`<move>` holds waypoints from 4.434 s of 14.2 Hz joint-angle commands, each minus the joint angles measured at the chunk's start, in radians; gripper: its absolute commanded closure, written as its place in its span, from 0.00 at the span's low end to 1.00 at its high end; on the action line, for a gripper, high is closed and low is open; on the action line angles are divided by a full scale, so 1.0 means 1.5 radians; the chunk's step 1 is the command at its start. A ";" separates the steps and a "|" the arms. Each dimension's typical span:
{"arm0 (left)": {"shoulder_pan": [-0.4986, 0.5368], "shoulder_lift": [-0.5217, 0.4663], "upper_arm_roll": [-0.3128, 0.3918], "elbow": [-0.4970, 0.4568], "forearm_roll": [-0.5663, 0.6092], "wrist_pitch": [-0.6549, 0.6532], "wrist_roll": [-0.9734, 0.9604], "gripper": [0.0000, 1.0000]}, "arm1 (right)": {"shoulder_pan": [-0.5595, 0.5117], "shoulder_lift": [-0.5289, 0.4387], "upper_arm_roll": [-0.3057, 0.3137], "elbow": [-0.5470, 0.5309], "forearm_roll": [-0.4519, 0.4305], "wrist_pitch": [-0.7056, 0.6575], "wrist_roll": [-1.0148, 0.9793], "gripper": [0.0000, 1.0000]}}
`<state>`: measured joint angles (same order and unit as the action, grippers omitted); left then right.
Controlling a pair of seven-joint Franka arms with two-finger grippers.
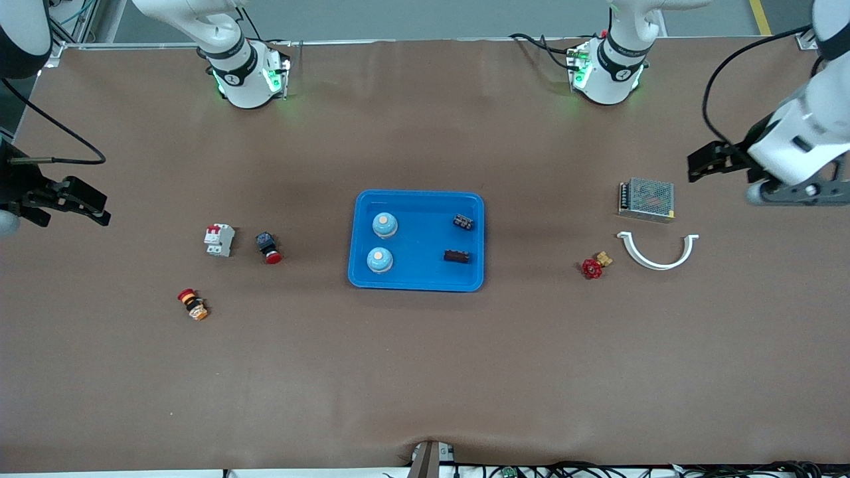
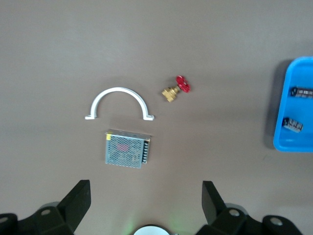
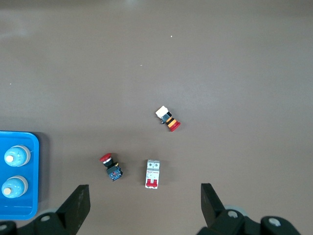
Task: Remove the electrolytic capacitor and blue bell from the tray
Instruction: 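Move the left gripper to a capacitor while the right gripper reaches a bell, then grasp the black capacitor with the left gripper while the right gripper grasps the bell, then lift the capacitor with the left gripper while the right gripper lifts the bell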
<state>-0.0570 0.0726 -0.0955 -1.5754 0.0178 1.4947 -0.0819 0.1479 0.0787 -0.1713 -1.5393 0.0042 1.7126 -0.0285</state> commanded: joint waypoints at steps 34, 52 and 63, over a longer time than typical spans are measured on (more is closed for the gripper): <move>-0.376 0.371 -0.038 -0.104 0.014 0.494 -1.051 0.00 | 0.342 0.174 0.009 -0.179 0.113 0.259 0.299 0.00; -0.370 0.363 -0.036 -0.082 0.054 0.480 -1.075 1.00 | 0.441 0.249 0.008 -0.250 0.112 0.419 0.351 0.00; -0.204 0.209 -0.037 -0.089 0.056 0.254 -0.699 1.00 | 0.496 0.293 0.008 -0.283 0.112 0.513 0.398 0.00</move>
<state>-0.4172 0.4282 -0.1411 -1.6789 0.0899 1.9135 -1.2336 0.8654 0.5056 -0.1486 -1.9586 0.1576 2.4533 0.5459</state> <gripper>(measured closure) 0.683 0.000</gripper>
